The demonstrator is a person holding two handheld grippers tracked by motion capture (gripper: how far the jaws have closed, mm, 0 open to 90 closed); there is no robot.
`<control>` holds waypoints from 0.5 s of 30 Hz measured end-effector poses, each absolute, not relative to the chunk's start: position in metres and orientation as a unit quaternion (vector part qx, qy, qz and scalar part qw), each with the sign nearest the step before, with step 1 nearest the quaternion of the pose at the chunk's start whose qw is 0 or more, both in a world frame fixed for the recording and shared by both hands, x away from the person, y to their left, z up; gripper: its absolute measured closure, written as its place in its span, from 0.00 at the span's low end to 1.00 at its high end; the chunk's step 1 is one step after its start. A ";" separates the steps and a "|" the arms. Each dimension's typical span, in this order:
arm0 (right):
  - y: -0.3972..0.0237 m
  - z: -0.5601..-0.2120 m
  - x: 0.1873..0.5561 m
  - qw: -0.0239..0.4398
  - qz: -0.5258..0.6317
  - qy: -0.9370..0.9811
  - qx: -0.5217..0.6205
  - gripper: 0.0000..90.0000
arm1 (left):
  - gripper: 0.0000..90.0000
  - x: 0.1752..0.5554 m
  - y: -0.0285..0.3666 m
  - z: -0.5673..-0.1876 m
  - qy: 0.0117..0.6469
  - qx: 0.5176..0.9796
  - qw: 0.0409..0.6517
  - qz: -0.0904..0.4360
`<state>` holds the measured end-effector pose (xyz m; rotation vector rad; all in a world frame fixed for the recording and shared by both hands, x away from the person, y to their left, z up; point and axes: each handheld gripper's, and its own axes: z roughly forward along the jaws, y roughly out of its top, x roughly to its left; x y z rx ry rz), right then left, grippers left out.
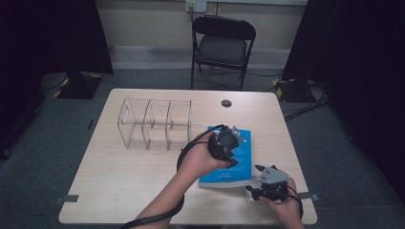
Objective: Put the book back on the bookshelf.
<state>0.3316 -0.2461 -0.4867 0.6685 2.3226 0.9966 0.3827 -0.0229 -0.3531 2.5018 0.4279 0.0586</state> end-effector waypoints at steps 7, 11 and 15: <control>-0.250 -0.496 0.331 0.253 0.384 0.849 0.260 0.22 | 0.52 0.380 -0.017 -0.403 0.140 0.947 0.288 0.021; -0.251 -0.497 0.331 0.254 0.390 0.845 0.264 0.22 | 0.42 0.374 -0.021 -0.418 0.132 0.948 0.288 0.034; -0.251 -0.496 0.330 0.254 0.393 0.842 0.268 0.22 | 0.42 0.373 -0.024 -0.430 0.138 0.947 0.289 0.023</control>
